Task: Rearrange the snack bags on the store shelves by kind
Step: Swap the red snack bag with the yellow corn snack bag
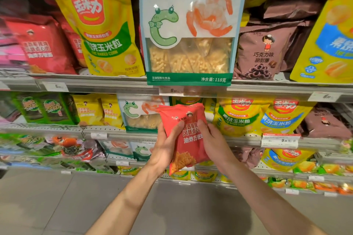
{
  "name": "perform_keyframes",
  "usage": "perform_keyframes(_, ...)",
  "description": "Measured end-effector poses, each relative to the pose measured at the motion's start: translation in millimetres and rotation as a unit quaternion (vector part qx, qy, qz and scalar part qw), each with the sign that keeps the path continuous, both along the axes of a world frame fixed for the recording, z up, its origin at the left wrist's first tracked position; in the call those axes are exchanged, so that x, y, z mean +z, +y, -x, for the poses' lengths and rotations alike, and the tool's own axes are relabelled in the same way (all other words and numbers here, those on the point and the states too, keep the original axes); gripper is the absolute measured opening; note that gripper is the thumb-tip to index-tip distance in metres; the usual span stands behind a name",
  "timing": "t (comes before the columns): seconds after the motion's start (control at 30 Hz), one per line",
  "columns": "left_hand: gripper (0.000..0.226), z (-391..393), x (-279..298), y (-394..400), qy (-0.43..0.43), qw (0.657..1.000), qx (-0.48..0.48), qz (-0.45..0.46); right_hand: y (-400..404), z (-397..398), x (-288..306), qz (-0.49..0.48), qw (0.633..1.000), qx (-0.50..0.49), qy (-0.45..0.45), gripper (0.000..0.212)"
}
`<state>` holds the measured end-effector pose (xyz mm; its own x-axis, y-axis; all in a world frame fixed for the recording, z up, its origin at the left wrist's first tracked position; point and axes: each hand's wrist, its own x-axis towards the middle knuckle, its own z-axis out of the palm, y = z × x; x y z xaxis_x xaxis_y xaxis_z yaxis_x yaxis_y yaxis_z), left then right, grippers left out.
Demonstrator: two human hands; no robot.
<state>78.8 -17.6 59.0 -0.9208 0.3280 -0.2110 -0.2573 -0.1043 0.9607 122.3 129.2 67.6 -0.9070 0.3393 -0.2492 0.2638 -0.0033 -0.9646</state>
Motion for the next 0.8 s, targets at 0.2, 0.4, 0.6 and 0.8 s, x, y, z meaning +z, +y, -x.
perform_keyframes(0.2,0.05,-19,40,-63,0.066,0.996,-0.022,-0.049,-64,-25,45,-0.023,0.999,-0.007,0.039,0.042)
perform_keyframes(0.4,0.07,-4,93,-143,0.075,0.994,0.014,-0.076,-144,-21,99,-0.037,0.994,-0.028,0.101,0.041)
perform_keyframes(0.6,0.074,24,146,-208,0.131,0.988,0.027,-0.077,-210,11,152,-0.029,0.99,-0.007,0.139,0.041)
perform_keyframes(0.8,0.085,57,178,-248,0.152,0.986,0.032,-0.068,-244,52,188,-0.055,0.984,0.041,0.162,0.04)
